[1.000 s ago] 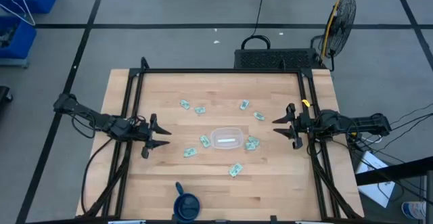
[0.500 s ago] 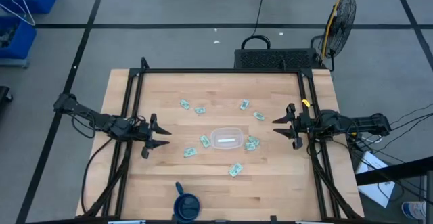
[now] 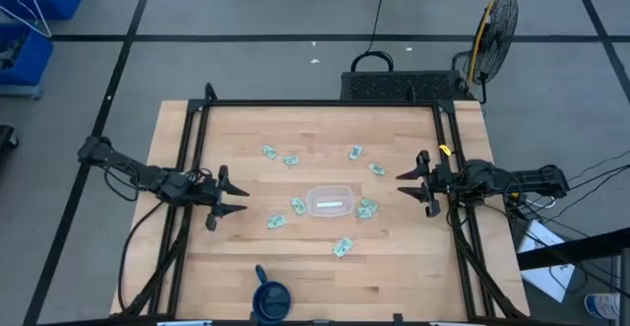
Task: Pick and place Stevia / Truvia into bins
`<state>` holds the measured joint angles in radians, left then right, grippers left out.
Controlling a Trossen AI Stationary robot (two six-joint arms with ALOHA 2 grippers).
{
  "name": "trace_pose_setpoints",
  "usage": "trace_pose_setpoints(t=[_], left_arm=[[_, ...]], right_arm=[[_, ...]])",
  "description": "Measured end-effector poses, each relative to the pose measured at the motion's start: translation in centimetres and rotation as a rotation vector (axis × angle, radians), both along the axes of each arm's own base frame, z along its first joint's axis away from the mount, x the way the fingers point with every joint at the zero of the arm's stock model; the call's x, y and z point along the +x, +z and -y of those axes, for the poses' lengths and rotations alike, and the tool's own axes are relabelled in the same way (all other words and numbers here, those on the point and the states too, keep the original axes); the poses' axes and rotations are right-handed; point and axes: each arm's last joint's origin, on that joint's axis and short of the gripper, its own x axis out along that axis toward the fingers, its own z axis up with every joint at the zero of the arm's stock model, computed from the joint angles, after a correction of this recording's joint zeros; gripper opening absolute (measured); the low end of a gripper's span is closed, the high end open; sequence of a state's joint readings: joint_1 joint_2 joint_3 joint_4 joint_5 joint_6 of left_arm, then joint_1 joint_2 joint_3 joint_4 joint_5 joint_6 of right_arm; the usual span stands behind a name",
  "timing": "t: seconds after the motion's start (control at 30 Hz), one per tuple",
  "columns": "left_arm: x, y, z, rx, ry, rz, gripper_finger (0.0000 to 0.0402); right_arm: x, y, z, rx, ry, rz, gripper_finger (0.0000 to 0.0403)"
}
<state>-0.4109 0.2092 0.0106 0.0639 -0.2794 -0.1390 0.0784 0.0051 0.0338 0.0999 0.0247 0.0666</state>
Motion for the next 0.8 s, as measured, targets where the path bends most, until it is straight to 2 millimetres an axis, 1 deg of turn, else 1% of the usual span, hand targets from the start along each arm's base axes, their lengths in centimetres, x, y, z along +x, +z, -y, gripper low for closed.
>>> trace_pose_setpoints(t=[0.1, 0.27, 0.4, 0.57, 0.8], left_arm=[[0.00, 0.04, -0.02, 0.006, 0.006, 0.004, 0.0182], [0.02, 0.06, -0.13, 0.085, 0.031, 0.017, 0.0182], [0.02, 0.06, -0.13, 0.088, 0.031, 0.017, 0.0182], [0.04, 0.09, -0.26, 0.214, 0.063, 0.030, 0.0182], [0.04, 0.09, -0.26, 0.238, 0.060, 0.032, 0.0182]], right_arm=[[0.00, 0.00, 0.00, 0.000, 0.000, 0.000, 0.0141], [0.00, 0.00, 0.00, 0.000, 0.000, 0.000, 0.0141], [0.00, 0.00, 0.00, 0.000, 0.000, 0.000, 0.0141], [0.00, 0.00, 0.00, 0.000, -0.001, 0.000, 0.0141], [0.00, 0.00, 0.00, 0.000, -0.001, 0.001, 0.0141]])
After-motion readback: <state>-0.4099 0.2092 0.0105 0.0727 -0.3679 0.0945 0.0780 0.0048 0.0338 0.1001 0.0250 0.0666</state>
